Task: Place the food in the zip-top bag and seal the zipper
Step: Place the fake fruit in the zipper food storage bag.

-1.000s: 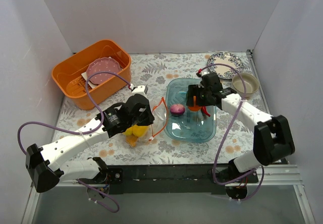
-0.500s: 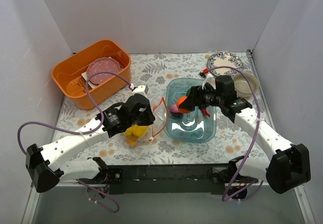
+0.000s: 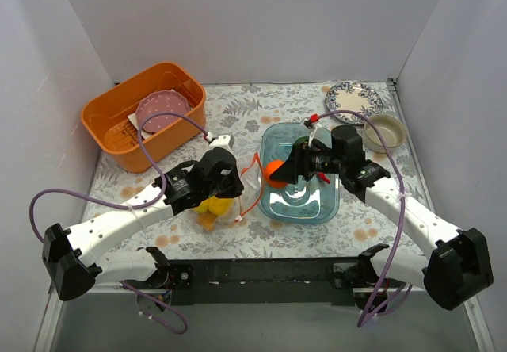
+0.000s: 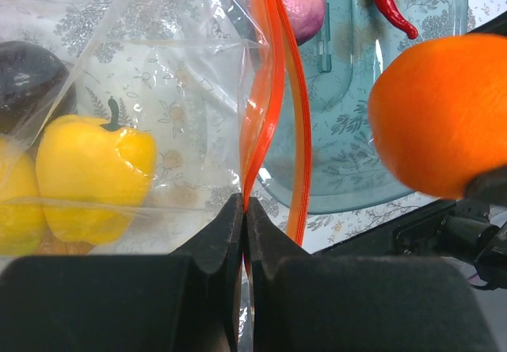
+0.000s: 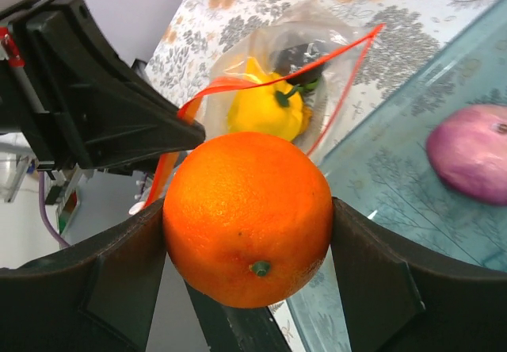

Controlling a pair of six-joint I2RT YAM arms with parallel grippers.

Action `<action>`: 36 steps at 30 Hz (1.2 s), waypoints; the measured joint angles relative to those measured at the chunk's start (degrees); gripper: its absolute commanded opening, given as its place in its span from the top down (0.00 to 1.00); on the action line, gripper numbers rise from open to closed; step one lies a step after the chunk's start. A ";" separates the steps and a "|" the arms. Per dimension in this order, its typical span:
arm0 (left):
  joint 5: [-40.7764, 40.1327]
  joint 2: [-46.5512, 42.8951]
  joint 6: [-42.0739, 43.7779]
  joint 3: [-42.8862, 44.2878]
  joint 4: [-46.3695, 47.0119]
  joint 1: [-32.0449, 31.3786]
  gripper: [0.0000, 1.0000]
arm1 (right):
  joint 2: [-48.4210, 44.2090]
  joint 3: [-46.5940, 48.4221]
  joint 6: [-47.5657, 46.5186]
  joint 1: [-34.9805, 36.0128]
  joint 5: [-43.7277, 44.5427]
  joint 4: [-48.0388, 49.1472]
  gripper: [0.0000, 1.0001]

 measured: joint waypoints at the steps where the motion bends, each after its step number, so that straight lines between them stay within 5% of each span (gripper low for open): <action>1: -0.07 0.00 -0.07 0.09 -0.28 0.00 1.00 | 0.31 0.00 0.28 1.16 0.22 0.79 0.51; 20: -3.89 -0.55 -2.73 3.78 -5.70 0.00 1.00 | 13.03 6.84 1.57 14.47 11.21 3.80 0.53; 36: -7.76 -3.65 -5.57 4.50 -7.56 0.00 1.00 | 16.57 10.80 -1.42 16.39 18.62 -4.20 0.09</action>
